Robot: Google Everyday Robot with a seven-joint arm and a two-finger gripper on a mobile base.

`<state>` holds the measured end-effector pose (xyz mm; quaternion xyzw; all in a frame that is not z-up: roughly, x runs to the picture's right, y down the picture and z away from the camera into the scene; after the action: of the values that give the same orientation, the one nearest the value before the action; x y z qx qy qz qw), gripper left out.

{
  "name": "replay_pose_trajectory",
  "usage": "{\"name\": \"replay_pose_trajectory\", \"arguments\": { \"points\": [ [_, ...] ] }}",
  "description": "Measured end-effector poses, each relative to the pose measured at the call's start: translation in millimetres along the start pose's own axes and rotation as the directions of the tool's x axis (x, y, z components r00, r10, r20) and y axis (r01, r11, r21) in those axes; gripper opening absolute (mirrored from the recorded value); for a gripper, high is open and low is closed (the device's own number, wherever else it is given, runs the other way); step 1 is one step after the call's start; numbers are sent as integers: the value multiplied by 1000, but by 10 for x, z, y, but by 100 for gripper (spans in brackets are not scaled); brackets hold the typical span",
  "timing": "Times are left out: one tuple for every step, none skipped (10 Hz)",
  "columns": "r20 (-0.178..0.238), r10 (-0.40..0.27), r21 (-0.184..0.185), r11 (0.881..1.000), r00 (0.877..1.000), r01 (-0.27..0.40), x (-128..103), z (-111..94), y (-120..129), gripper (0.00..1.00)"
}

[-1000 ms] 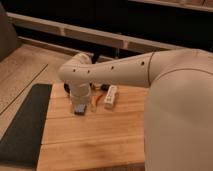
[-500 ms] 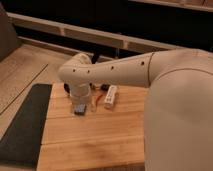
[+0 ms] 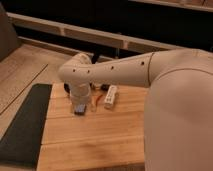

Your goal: Pick up the ceramic cup

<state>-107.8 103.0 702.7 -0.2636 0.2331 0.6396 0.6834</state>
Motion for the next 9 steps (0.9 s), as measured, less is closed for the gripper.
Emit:
{"name": "replay_pose_trajectory", "arguments": {
  "points": [
    [0, 0, 0, 1000, 1000, 0, 0, 0, 0, 65],
    [0, 0, 0, 1000, 1000, 0, 0, 0, 0, 65],
    [0, 0, 0, 1000, 1000, 0, 0, 0, 0, 65],
    [0, 0, 0, 1000, 1000, 0, 0, 0, 0, 65],
    [0, -1, 1, 1000, 1000, 1, 0, 0, -1, 65],
    [1, -3, 7, 1000, 1000, 3, -11, -3, -3, 65],
    [31, -5, 23, 1000, 1000, 4, -159, -40, -20, 65],
    [80, -2, 26, 1000, 997, 0, -407, -126, -45, 65],
    [121, 4, 26, 1000, 993, -7, -615, -207, -98, 65]
  ]
}}
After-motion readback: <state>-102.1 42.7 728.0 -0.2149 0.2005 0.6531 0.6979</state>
